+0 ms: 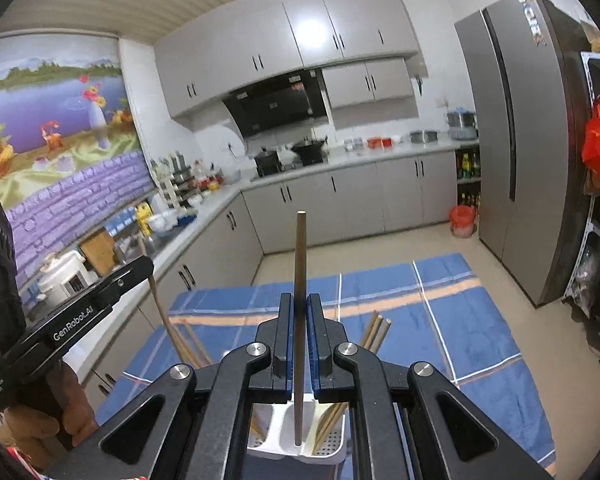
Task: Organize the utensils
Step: 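Carry both chopsticks upright over the white holder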
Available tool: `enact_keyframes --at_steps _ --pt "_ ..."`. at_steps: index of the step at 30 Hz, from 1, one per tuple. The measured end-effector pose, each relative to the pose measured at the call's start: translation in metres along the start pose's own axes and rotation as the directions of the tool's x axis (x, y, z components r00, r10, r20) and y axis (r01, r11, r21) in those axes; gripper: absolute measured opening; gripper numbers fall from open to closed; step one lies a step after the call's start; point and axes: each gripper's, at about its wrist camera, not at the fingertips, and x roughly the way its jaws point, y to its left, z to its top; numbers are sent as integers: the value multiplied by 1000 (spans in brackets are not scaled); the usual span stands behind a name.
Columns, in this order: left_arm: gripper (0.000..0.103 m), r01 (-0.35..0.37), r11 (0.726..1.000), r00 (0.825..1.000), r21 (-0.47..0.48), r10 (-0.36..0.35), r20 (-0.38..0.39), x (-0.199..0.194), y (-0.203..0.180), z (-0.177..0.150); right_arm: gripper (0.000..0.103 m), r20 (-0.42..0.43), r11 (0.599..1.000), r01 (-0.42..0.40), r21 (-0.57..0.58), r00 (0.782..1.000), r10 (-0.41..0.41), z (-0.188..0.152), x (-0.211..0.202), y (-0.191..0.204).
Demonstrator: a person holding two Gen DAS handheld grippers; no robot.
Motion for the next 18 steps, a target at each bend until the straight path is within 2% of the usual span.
enact_keyframes --at_steps 6,9,13,14,17,18 --pt "5 -9 999 992 -32 4 -125 46 9 -32 7 -119 1000 3 25 993 0 -27 41 -16" --pt "5 -10 999 988 -53 2 -151 51 14 -41 7 -146 999 7 42 989 -1 -35 50 -23" --pt "5 -4 998 989 -68 -6 -150 46 18 -46 8 -155 999 16 34 988 -11 -36 54 -24" --pt "5 -1 997 989 -73 -10 -149 44 19 -46 10 -155 999 17 33 988 -11 -37 53 -23" --pt "6 11 996 989 -86 -23 -143 37 19 -46 26 -145 999 16 35 989 -11 -39 49 -23" --pt "6 14 996 990 -88 -27 -140 32 21 -45 27 -141 999 16 35 990 -11 -39 47 -23"
